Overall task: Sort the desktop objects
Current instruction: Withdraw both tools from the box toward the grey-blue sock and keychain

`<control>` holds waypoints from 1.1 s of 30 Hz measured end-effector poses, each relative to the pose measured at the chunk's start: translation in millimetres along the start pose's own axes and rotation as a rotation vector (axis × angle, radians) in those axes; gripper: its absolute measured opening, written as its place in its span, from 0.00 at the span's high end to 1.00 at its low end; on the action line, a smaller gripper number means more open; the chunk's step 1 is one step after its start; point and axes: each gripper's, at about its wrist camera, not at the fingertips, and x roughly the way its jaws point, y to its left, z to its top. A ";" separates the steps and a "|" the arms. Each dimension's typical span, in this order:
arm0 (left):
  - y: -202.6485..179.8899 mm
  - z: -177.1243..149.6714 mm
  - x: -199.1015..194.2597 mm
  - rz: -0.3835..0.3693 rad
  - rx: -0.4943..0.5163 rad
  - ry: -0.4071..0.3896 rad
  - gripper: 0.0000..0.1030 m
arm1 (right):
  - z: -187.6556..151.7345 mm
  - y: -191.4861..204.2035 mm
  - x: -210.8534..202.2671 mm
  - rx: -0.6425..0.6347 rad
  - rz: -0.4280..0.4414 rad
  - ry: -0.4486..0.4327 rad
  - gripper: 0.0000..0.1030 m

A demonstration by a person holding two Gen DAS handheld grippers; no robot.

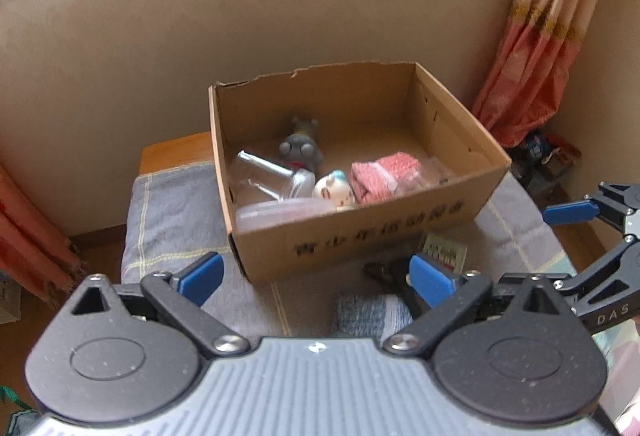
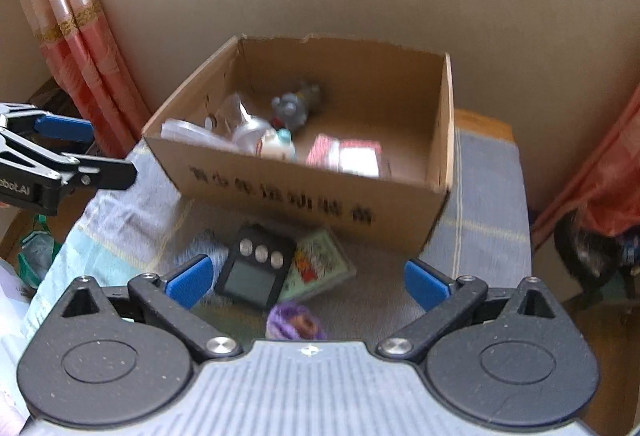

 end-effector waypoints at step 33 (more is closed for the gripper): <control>-31.7 -79.9 63.1 -0.086 0.090 0.061 0.04 | -98.0 5.5 6.6 0.229 -0.001 0.095 0.00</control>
